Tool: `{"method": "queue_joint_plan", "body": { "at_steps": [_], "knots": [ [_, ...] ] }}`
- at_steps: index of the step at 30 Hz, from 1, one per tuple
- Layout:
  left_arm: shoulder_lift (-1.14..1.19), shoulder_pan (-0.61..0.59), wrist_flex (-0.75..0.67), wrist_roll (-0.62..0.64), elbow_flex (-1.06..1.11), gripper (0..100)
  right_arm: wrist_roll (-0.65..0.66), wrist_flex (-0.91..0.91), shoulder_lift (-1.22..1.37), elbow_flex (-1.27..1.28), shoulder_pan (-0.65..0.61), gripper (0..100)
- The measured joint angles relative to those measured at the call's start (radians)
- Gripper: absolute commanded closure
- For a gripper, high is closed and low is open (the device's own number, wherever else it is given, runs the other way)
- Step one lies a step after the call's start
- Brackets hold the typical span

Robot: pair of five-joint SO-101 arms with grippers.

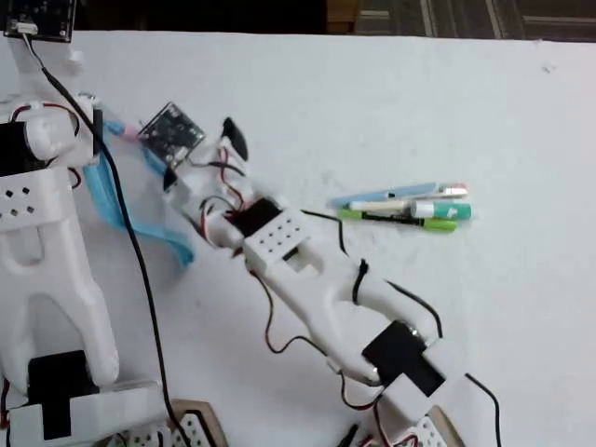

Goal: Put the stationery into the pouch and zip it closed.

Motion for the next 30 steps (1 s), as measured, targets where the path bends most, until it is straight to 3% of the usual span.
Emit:
{"method": "queue_joint_plan", "body": {
  "at_steps": [10, 30],
  "knots": [
    [0.0, 0.0, 0.0, 0.0, 0.0, 98, 0.086, -0.216, 0.038, 0.0, 0.002, 57.9],
    [0.0, -0.002, 0.0, 0.0, 0.0, 98, 0.095, -0.381, 0.114, -0.267, -0.051, 58.0]
  ]
}}
